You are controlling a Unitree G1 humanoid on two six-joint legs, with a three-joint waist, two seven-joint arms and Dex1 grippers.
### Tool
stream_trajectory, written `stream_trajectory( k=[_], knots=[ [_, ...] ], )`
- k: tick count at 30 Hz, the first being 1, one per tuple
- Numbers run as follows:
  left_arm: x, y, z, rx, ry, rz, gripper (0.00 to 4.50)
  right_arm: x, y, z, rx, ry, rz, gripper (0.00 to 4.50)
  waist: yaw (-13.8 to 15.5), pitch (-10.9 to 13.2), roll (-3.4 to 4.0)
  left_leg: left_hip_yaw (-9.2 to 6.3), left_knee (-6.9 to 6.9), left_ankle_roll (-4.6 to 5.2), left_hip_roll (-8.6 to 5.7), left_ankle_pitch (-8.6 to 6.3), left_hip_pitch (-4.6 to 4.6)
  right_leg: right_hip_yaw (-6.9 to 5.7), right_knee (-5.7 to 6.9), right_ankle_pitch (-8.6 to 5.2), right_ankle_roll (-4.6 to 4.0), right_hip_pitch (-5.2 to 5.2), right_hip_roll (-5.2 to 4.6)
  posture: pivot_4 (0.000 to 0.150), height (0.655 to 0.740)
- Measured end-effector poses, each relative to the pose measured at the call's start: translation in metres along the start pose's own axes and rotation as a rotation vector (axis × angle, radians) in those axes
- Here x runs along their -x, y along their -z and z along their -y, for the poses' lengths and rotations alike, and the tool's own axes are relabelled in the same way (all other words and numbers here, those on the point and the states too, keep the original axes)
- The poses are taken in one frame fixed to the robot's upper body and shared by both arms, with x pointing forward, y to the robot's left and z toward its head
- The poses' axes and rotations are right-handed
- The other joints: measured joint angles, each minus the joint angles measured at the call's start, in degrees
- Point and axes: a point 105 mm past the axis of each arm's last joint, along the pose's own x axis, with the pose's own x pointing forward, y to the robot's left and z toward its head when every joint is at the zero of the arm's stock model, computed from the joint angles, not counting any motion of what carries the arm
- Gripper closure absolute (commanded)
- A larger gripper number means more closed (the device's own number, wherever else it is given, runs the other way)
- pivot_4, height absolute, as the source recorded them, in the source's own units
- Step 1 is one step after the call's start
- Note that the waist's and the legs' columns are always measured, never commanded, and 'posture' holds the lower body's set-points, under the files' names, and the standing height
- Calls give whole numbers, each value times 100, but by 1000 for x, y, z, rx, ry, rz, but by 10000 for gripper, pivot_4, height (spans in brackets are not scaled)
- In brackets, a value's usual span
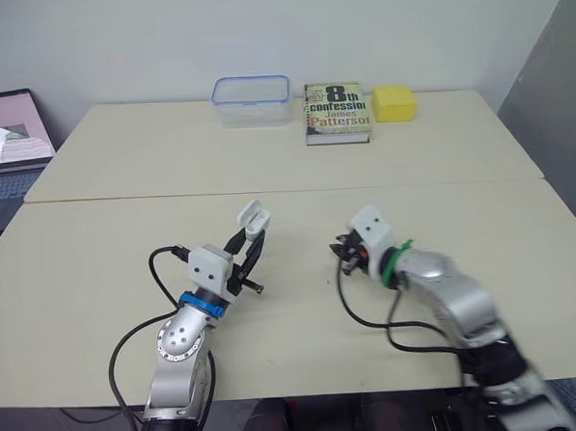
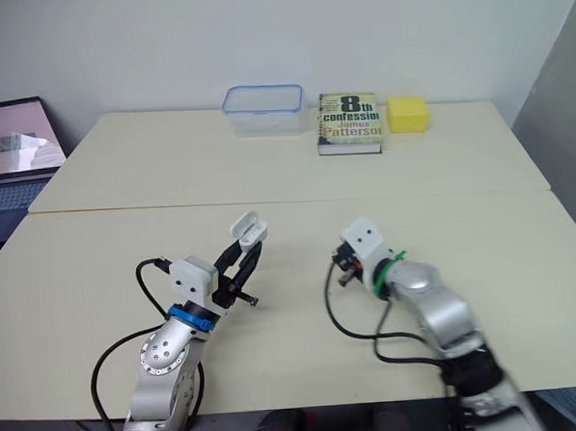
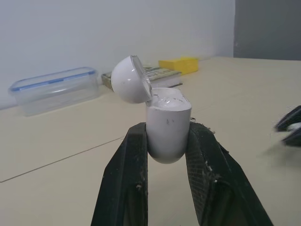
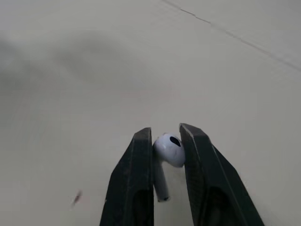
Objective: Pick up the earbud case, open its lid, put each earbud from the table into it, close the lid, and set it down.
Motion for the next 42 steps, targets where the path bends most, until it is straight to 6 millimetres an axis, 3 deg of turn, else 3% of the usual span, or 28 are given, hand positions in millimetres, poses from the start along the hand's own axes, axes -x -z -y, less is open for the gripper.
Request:
stream_trajectory(
  k=[5, 9, 15, 20, 30, 32, 39, 42],
  knots=[
    [0, -5, 6, 9, 23, 13, 37607, 56, 33, -23, 175, -348, -155, 39998, -8, -2, -6, 4, -1, 0, -26, 0, 10, -10, 2, -16, 26, 9, 3, 1500, 7387],
    [1, -5, 9, 21, 31, 7, 37607, 92, 64, -19, 270, -493, -303, 39998, -28, -1, -7, 9, 0, 0, -22, 0, 23, -4, 0, -16, 26, 22, 3, 1500, 7387],
    [4, -8, 10, 21, 37, 9, 37607, 105, 88, -8, 322, -538, -373, 39998, -19, -1, -8, 13, 2, -1, 7, 1, 25, -2, -1, -16, 26, 29, 1, 1500, 7387],
    [6, -7, 10, 23, 40, -9, 37607, 101, 88, -3, 396, -563, -384, 39998, -12, -1, -10, 10, 3, -2, 10, 1, 41, -5, -8, -16, 26, 49, 2, 1500, 7387],
    [12, -9, 14, 35, 40, -36, 37607, 100, 87, 7, 390, -532, -401, 5058, 120, -1, -11, 7, 0, -3, 11, 0, 57, -3, -31, -16, 25, 72, 2, 1500, 7387],
    [12, -8, 14, 36, 39, -39, 37607, 100, 85, 6, 375, -536, -408, 12, 133, -1, -10, 6, 0, -3, 11, 0, 52, -3, -32, -15, 24, 69, 1, 1500, 7387],
    [13, -9, 15, 36, 38, -36, 37607, 113, 46, -2, 344, -535, -396, 0, 165, 0, -8, 0, 0, -3, 12, -1, 46, -3, -33, -16, 25, 63, 1, 1500, 7387],
    [13, -11, 15, 36, 40, -32, 37607, 124, 40, -4, 311, -494, -465, 0, 176, 0, -8, 1, 1, -4, 13, -1, 40, -5, -38, -16, 25, 63, 1, 1500, 7387]
  ],
)
